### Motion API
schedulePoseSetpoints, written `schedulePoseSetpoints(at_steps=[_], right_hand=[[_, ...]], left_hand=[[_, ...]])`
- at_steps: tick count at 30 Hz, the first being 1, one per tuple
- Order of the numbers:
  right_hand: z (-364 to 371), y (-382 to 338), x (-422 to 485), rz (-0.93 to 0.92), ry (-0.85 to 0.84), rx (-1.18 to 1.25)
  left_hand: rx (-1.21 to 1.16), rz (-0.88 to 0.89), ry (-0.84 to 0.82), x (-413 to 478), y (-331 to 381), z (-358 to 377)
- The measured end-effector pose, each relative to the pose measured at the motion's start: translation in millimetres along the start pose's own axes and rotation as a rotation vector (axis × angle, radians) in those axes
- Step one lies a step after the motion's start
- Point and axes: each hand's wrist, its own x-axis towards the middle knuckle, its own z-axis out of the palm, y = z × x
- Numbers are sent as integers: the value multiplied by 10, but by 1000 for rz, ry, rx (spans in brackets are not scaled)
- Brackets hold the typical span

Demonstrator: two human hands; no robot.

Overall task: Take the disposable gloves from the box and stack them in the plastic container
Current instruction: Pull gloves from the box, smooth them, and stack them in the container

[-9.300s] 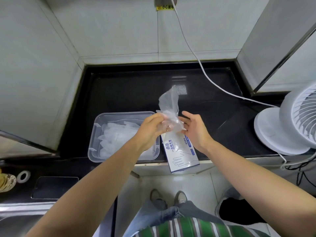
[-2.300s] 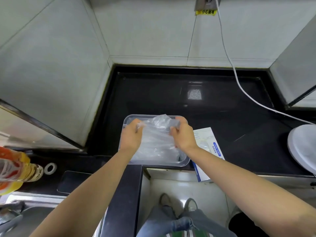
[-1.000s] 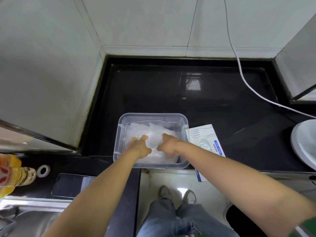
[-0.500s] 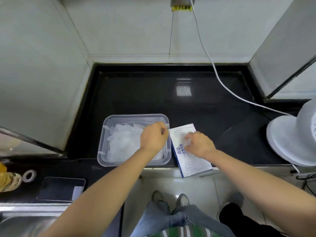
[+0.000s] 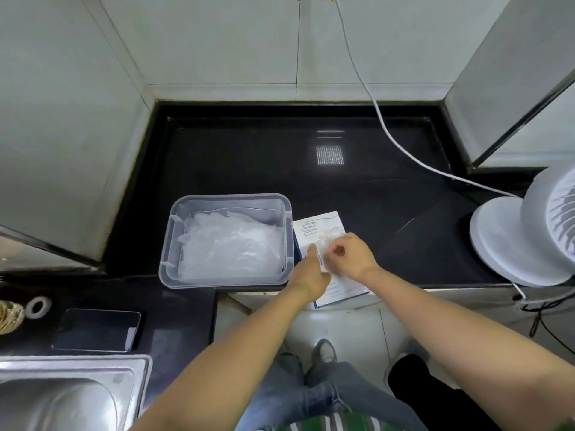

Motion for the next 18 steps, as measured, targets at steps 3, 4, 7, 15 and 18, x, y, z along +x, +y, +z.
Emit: schedulePoseSetpoints(at_steps=[3, 4, 7, 15, 18], right_hand=[[-99, 8, -47, -12, -86, 326], [-114, 28, -65, -2, -102, 407], [-122, 67, -102, 5, -100, 544], [-156, -1, 78, -60, -152, 131], [-234, -31, -1, -124, -258, 520]], left_hand=[[19, -4, 16, 45, -12, 4], [20, -3, 21, 50, -6, 3], [20, 3, 32, 49, 1, 18], [15, 12, 128, 31, 1, 51], [-6, 0, 194, 41, -2, 46]])
